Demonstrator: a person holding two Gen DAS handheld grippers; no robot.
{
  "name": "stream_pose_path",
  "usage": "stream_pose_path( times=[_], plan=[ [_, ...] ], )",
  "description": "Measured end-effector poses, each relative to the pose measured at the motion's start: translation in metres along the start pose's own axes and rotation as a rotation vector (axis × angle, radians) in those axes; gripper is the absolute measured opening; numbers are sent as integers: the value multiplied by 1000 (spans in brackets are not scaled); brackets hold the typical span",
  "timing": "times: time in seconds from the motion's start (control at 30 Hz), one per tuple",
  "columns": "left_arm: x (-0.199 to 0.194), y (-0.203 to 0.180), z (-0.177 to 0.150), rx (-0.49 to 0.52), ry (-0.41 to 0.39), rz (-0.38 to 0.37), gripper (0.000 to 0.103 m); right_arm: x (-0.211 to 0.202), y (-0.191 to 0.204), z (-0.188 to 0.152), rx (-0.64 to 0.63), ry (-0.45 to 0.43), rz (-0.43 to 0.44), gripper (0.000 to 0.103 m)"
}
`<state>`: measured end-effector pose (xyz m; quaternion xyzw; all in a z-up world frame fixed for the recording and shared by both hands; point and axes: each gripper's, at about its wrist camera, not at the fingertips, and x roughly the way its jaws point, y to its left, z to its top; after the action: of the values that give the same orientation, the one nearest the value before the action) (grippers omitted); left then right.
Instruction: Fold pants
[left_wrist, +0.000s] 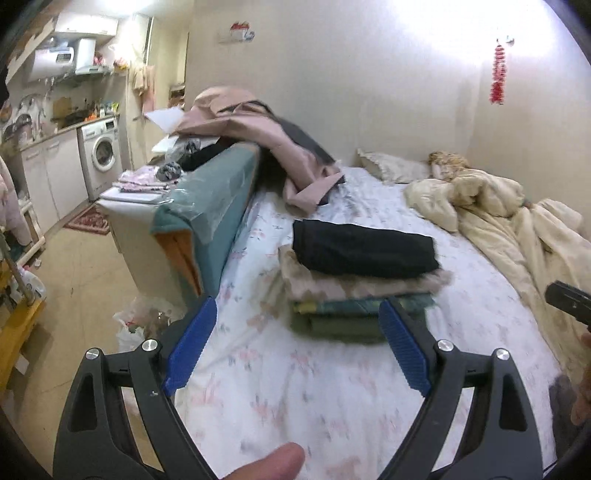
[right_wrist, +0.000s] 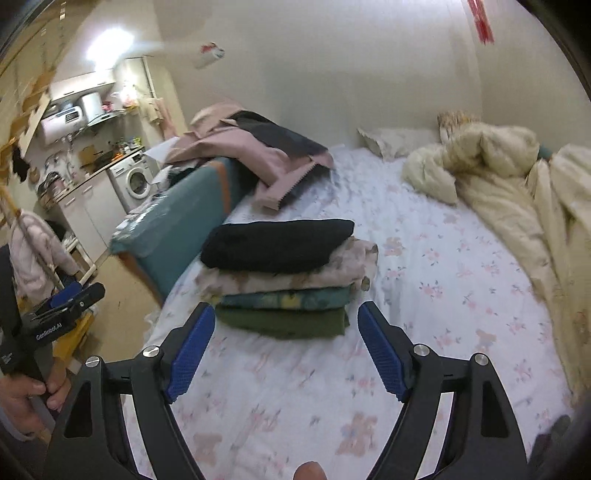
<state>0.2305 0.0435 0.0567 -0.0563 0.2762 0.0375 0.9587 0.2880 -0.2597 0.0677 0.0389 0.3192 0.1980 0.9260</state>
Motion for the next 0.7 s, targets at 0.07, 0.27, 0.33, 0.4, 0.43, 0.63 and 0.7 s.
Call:
stream_pose_path(
  times=[0.07,0.27,0.33,0.4,0.43,0.63,0.7],
  plan=[
    [-26,-4,-11,-3,-17,-8,91,-29,16,-18,-5,-28,7,84],
    [-98,-20,-48,39,-39,-34,97,-94,47,-70,-6,-86,-23,89],
    [-117,-25,-63,57,-36,-44,102,-112,52,-90,1,-109,-41,97],
    [-128,-28,-76,67,-40,-47,103,-125,54,-106,17,-114,-60,102],
    [-134,-29,-84,69,-38,-43,103,-133,55,-119,26,-122,-73,103],
    [-152,-37,-134,85,-45,-59,103,-149,61,-170,13,-134,-138,103],
    [-157,-43,-143,117,-53,-51,103,-153,63,-185,12,-152,-151,103]
  ],
)
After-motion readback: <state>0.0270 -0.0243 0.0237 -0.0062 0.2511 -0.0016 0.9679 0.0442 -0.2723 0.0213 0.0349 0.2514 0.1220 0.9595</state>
